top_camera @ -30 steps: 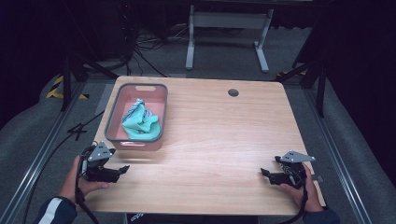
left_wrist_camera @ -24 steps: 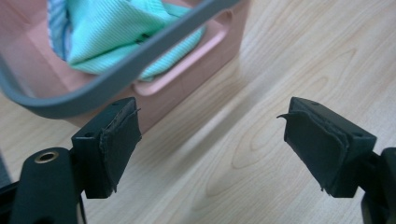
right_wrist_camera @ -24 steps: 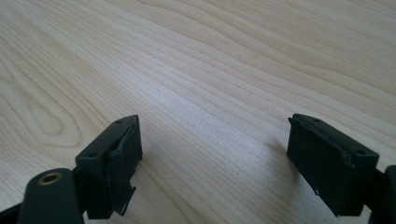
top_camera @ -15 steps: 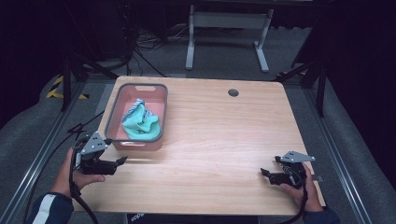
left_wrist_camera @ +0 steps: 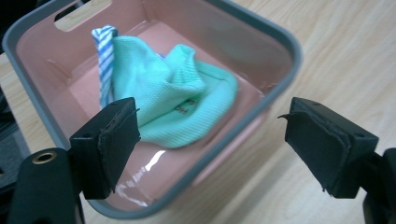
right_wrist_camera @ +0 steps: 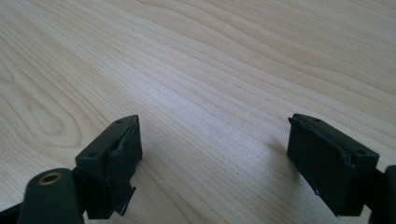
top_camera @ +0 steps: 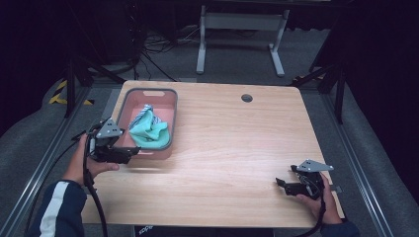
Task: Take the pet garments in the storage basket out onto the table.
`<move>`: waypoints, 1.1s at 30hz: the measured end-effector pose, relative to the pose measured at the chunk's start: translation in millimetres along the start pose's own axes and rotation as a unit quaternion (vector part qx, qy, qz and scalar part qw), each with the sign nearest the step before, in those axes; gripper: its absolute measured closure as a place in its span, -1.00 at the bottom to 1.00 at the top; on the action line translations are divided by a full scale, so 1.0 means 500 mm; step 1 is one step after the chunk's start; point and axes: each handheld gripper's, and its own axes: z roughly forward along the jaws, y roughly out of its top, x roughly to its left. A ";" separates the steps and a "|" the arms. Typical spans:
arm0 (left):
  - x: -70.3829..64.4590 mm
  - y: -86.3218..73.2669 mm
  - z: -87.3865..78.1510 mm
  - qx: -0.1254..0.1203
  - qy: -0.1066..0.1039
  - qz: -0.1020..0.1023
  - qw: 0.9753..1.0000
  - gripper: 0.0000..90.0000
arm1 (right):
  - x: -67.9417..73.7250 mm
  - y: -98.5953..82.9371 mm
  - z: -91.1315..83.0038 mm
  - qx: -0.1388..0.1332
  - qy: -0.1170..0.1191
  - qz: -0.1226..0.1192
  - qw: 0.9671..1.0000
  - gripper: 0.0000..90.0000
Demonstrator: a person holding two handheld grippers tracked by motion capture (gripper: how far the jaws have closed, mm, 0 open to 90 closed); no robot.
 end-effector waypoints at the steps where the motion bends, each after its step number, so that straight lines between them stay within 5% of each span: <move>1: 0.003 0.004 0.005 0.005 0.000 -0.002 1.000 -0.60 | 0.000 0.000 0.000 0.000 0.000 0.000 1.000 -0.59; 14: 0.043 0.051 0.080 0.058 -0.004 -0.006 0.998 -0.62 | 0.000 0.000 0.000 0.000 0.000 0.000 1.000 -0.59; 22: 0.060 0.081 0.138 0.111 -0.009 0.003 0.994 -0.63 | 0.000 0.000 0.000 0.000 0.000 0.000 1.000 -0.59; 26: 0.067 0.097 0.181 0.162 -0.031 0.009 0.986 -0.62 | 0.000 0.000 0.000 0.000 0.000 0.000 1.000 -0.59; 27: 0.067 0.097 0.181 0.162 -0.031 0.009 0.986 -0.62 | 0.000 0.000 0.000 0.000 0.000 0.000 1.000 -0.59; 28: 0.062 0.100 0.201 0.186 -0.035 0.025 0.982 -0.61 | 0.000 0.000 0.000 0.000 0.000 0.000 1.000 -0.59; 29: 0.062 0.100 0.201 0.186 -0.035 0.025 0.982 -0.61 | 0.000 0.000 0.000 0.000 0.000 0.000 1.000 -0.59; 30: 0.058 0.100 0.222 0.210 -0.039 0.032 0.976 -0.61 | 0.000 0.000 0.000 0.000 0.000 0.000 1.000 -0.59; 31: 0.058 0.100 0.222 0.210 -0.039 0.032 0.976 -0.61 | 0.000 0.000 0.000 0.000 0.000 0.000 1.000 -0.59; 32: 0.057 0.102 0.234 0.232 -0.040 0.040 0.971 -0.61 | 0.000 0.000 0.000 0.000 0.000 0.000 1.000 -0.59; 33: 0.058 0.105 0.242 0.241 -0.037 0.036 0.969 -0.60 | 0.000 0.000 0.000 0.000 0.000 0.000 1.000 -0.59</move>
